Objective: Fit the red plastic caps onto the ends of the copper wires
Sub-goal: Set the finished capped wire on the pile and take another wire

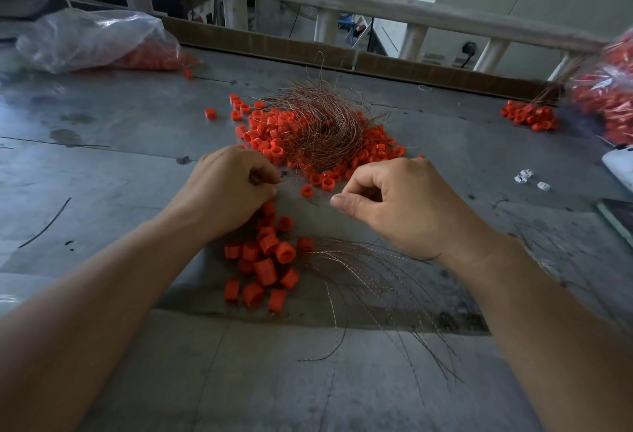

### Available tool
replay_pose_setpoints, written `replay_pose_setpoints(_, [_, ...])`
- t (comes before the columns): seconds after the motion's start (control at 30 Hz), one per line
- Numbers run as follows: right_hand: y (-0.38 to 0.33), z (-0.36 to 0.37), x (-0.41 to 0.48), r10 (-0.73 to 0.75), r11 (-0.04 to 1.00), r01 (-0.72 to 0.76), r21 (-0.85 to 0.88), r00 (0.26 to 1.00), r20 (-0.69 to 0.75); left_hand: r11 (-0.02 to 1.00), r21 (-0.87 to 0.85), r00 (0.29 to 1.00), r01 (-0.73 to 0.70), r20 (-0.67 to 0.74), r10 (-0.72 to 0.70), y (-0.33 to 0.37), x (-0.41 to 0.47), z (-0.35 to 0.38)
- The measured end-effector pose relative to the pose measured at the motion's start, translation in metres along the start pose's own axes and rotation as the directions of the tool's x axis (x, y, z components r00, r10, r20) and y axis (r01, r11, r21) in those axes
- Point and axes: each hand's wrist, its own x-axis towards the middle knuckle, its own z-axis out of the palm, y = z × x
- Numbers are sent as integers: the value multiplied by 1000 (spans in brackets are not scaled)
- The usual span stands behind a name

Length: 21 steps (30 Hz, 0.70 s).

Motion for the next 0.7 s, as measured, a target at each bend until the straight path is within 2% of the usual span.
replay_pose_setpoints(0.23, [0, 0, 0, 2, 1000, -2, -7, 1000, 1, 1000, 29, 1000, 0, -1, 0, 0, -3, -2])
replay_pose_setpoints(0.47, [2, 0, 0, -2, 1000, 2, -18, 1000, 0, 999, -11, 996, -36, -82, 35, 6, -12, -16])
replay_pose_setpoints(0.63, [-4, 4, 0, -112, 986, 137, 93, 966, -234, 973, -194, 992, -123, -37, 118, 22, -24, -25])
replay_pose_setpoints(0.7, [-7, 9, 0, -170, 975, 199, 94, 952, -253, 962, -200, 982, -186, -27, 185, 28, -26, -25])
